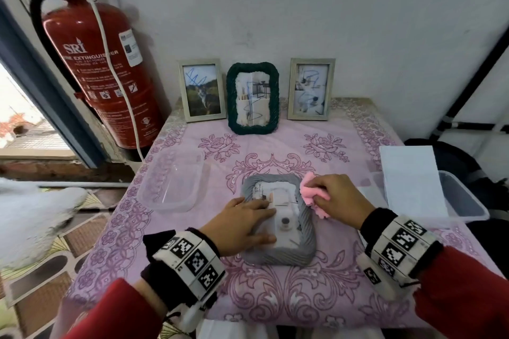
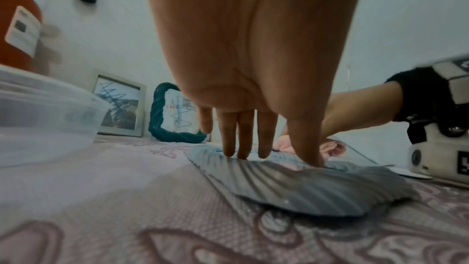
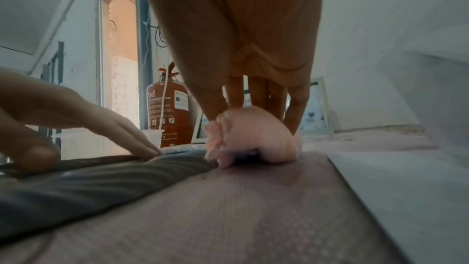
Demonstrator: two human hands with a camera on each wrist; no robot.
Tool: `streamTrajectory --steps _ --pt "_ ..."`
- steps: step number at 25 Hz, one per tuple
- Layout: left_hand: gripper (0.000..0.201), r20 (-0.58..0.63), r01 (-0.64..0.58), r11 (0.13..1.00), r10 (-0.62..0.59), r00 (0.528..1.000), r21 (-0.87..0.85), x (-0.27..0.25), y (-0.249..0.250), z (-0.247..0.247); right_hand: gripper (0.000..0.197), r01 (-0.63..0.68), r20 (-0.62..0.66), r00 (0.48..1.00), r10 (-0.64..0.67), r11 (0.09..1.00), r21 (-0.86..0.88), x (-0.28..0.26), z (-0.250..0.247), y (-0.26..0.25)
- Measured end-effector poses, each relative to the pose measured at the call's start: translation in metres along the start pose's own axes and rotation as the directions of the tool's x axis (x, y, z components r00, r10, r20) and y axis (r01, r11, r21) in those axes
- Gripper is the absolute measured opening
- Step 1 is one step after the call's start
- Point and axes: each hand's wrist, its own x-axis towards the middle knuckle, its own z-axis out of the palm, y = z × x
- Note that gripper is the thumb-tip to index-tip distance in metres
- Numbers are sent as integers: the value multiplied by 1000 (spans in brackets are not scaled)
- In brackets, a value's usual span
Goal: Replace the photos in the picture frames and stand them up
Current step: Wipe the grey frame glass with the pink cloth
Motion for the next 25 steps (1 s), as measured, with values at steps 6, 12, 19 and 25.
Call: streamTrajectory --steps 6,12,19,25 --pt "72 177 -1 999 -7 984 48 4 5 3 27 -22 16 1000 23 997 -71 4 3 1" --pt "69 243 -1 998 -15 970 64 6 5 4 27 -14 25 1000 15 997 -76 4 3 0" --pt "67 203 31 999 -37 978 30 8 7 5 28 3 11 1000 -2 996 -87 4 4 2" --pt "68 98 87 991 -77 992 -106 7 12 4 28 -10 -111 994 22 995 103 3 -3 -4"
